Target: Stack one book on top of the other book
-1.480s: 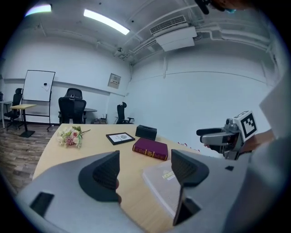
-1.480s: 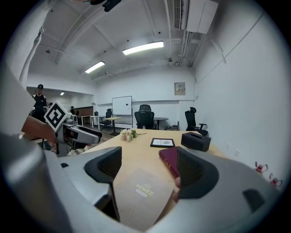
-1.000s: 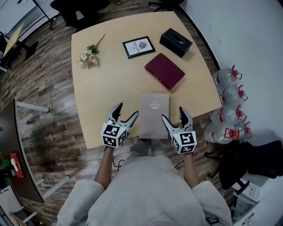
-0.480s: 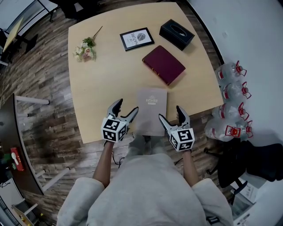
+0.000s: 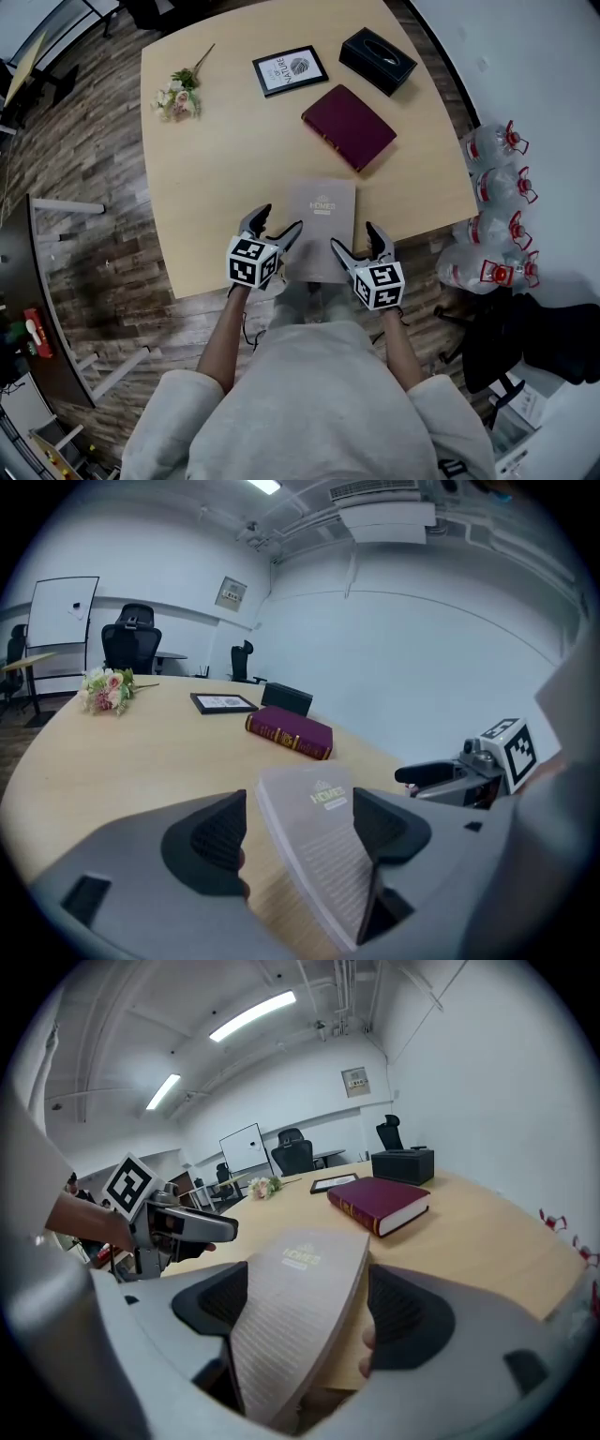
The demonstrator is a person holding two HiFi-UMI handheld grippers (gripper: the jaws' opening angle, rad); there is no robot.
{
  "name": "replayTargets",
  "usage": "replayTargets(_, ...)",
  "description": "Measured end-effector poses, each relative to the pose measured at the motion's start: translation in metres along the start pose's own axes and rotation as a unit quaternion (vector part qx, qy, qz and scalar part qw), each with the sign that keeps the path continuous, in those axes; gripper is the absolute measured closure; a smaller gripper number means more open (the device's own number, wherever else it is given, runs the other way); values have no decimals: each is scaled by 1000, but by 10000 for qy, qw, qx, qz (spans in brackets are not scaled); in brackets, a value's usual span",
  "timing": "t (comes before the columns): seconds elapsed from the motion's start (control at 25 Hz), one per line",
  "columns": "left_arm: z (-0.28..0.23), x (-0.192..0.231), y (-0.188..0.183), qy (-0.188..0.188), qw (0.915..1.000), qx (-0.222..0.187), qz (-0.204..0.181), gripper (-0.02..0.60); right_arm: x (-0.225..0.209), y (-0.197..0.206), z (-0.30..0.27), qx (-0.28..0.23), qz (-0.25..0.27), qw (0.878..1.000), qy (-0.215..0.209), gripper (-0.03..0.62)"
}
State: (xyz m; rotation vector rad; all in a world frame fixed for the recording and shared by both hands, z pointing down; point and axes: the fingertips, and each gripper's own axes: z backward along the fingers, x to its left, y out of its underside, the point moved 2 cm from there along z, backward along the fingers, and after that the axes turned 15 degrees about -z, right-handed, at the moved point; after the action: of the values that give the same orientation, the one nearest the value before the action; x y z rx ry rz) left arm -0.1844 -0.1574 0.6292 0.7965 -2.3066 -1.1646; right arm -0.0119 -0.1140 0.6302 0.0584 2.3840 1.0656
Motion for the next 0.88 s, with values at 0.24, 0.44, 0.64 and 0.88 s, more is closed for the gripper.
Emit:
replayTargets(0.24,-14,-5,20,253,9991,340,-81,227,-6,21,-14,325,-122,9994,27,200)
replayTargets(0.44,-23,-7,40,369,9975,593,71,227,-10,36,-23,615,-164,9980,58,196)
replayTargets(0.64,-26,-6,47,366,9970,623,265,227,-14,47,-28,837,-280,9961,48,192)
replayTargets(0.88,-30,-12,51,442,9960,700,348,227,-14,58,-31,1036,-433,9937,7,178)
